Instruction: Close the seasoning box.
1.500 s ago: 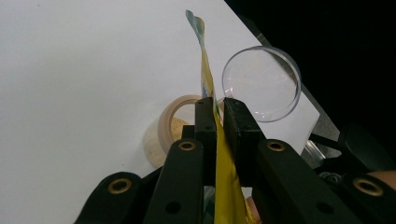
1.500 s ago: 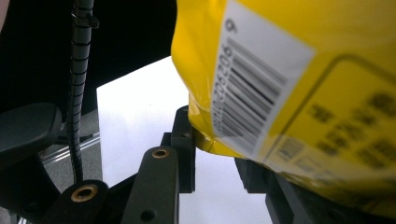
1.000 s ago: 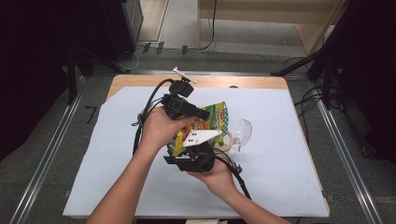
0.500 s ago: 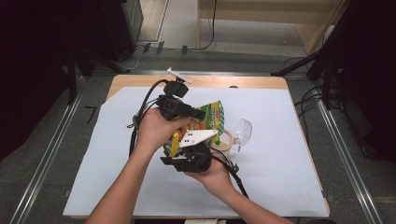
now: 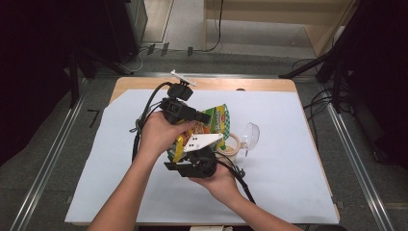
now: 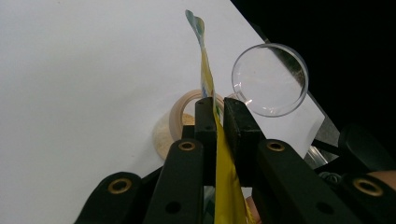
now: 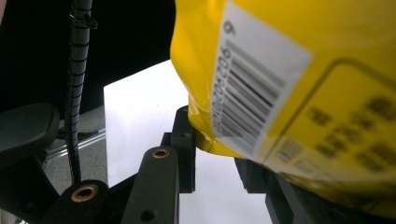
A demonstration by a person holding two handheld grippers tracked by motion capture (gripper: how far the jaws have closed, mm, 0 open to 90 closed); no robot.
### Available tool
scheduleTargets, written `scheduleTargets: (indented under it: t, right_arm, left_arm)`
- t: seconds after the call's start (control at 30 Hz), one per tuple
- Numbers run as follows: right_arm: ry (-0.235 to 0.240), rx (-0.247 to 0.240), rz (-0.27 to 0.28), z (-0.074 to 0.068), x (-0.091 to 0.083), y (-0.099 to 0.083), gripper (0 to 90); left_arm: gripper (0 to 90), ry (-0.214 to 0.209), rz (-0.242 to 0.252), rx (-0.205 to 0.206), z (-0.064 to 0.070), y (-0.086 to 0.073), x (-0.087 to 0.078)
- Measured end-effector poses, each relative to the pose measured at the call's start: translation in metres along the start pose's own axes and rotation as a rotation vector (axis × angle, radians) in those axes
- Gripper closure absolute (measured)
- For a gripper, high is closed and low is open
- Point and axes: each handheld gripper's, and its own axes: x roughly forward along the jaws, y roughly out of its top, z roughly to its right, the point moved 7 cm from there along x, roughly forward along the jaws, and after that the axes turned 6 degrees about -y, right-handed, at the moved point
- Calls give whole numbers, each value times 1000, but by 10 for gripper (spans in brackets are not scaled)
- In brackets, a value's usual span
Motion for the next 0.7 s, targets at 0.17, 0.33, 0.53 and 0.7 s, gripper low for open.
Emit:
scheduleTargets:
  t: [0.17, 0.33, 0.53, 0.7]
  right_arm:
    - [-2, 2, 3, 1, -1, 0, 728]
    - [-7, 3, 3, 1, -2, -1, 728]
    - [-18, 8, 7, 3, -4, -2, 730]
    - [-24, 17, 7, 5, -6, -3, 729]
  left_arm:
    - [848, 0, -1, 2, 1, 1, 1]
    - [849, -5, -4, 4, 2, 1, 3]
    - [848, -18, -13, 15, 5, 3, 7]
    - [848, -25, -16, 18, 6, 5, 10]
